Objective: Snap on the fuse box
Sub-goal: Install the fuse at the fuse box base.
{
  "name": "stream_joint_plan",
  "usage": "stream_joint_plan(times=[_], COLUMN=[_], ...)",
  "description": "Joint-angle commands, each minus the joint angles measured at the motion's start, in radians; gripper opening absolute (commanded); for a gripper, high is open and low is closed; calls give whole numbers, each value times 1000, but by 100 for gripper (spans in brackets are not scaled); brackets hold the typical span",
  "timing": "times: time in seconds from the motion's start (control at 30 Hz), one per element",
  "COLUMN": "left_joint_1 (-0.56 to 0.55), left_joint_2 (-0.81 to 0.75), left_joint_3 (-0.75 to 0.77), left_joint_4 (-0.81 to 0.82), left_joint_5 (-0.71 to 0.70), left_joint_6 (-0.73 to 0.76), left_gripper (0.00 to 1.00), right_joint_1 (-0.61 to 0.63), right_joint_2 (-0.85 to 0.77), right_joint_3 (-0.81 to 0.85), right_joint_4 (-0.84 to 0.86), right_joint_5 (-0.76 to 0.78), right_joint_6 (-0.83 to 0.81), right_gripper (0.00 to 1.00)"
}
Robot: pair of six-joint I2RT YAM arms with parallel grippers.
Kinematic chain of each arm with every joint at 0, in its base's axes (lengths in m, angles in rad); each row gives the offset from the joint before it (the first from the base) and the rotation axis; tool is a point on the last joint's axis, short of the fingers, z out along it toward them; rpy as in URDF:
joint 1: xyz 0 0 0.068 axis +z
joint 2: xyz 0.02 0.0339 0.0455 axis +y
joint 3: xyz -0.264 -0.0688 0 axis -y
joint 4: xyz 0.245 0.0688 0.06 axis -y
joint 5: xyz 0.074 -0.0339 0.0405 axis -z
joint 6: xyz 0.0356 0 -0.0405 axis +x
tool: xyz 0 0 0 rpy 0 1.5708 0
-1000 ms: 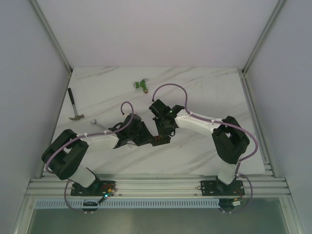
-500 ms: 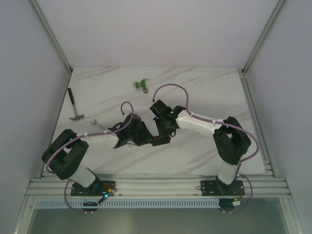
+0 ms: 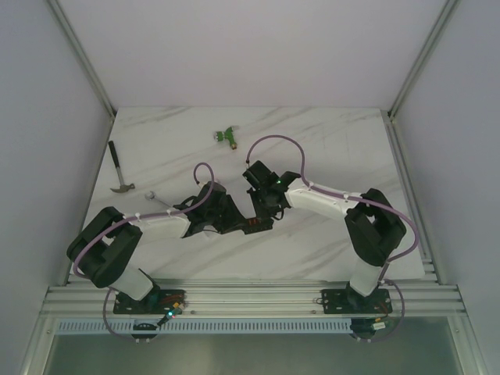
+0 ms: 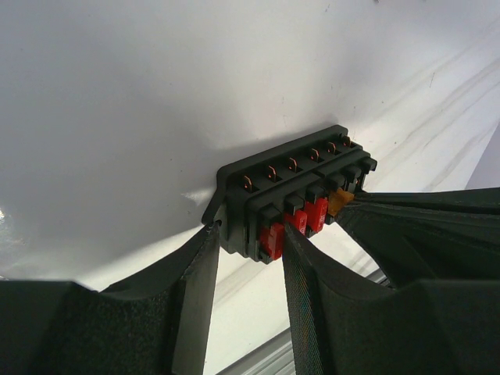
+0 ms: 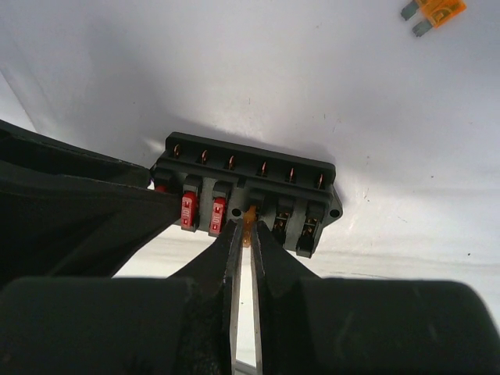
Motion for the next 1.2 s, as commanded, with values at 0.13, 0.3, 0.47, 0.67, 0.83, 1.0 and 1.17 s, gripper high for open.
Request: stream_joint_plan(times=[0.13, 0.3, 0.47, 0.67, 0.83, 1.0, 1.17], left_joint_1=[8, 7, 8, 9, 9, 11, 11], left_joint_2=[20, 19, 21, 20, 20, 17, 15], left_joint_3=[-10, -9, -10, -13, -15, -16, -16], left_joint_4=[-32, -33, -32, -32, -32, -34, -36], left_joint_5=[-15, -17, -18, -19, -18, -19, -21], left_joint_6=[5, 4, 4, 3, 2, 2, 0], left_gripper=[46, 46, 46, 46, 46, 46, 45], right_joint_1=[-7, -4, 2, 6, 7, -17, -26], right_joint_2=[19, 42, 77, 120, 150, 113, 106], right_joint_3=[-37, -42, -48, -72, -100, -120, -104], right_joint_4=[-155, -156, -176, -203, -224, -225, -233], right_joint_5=[15, -8, -22, -26, -5, 31, 35], right_joint_6=[-41, -51, -57, -65, -66, -51, -54], right_gripper=[0, 0, 0, 0, 0, 0, 0])
